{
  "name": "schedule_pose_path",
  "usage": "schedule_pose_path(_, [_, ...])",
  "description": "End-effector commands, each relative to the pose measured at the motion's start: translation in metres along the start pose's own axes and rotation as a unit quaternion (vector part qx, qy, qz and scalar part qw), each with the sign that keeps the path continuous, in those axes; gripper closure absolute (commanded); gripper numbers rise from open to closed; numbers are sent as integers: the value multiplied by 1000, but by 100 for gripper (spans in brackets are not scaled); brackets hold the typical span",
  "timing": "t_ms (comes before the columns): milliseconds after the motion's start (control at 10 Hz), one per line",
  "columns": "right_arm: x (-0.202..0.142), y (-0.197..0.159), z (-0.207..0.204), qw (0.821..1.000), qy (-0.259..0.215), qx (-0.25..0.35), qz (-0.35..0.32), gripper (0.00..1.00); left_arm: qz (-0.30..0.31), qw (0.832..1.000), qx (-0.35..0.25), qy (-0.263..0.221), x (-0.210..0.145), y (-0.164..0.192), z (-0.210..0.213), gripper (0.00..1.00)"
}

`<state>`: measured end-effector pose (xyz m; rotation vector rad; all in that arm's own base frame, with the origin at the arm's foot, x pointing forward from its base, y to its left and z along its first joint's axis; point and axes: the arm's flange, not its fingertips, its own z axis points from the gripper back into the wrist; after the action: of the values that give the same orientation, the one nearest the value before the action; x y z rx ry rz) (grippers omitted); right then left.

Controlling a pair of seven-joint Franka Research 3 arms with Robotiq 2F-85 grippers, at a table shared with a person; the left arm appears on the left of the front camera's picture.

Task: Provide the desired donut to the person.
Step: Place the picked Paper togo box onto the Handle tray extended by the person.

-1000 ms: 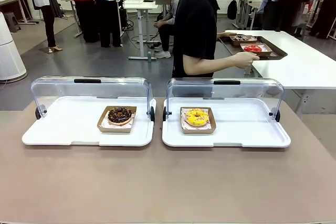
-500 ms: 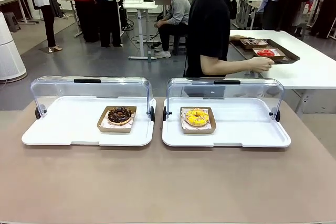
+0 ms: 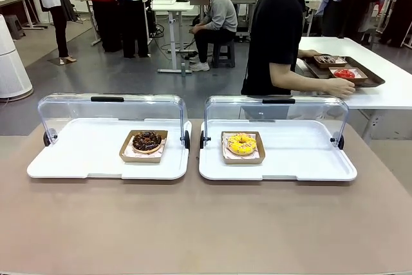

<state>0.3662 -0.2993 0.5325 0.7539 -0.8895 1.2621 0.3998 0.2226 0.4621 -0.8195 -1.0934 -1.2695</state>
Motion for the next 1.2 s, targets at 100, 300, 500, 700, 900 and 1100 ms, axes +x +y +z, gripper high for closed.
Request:
schedule_pose_path(100, [0,1,0,1000,-1,3,1,0,-2,1000,7,2,-1,-1,-1,0])
schedule_pose_path(300, [0,1,0,1000,-1,3,1,0,-2,1000,7,2,-1,-1,-1,0])
schedule_pose_path(500, [0,1,0,1000,-1,3,1,0,-2,1000,7,2,-1,-1,-1,0])
schedule_pose_path(700, [0,1,0,1000,-1,3,1,0,-2,1000,7,2,-1,-1,-1,0])
schedule_pose_path(900, [0,1,0,1000,-1,3,1,0,-2,1000,7,2,-1,-1,-1,0])
schedule_pose_path(1100, [0,1,0,1000,-1,3,1,0,-2,1000,7,2,-1,-1,-1,0])
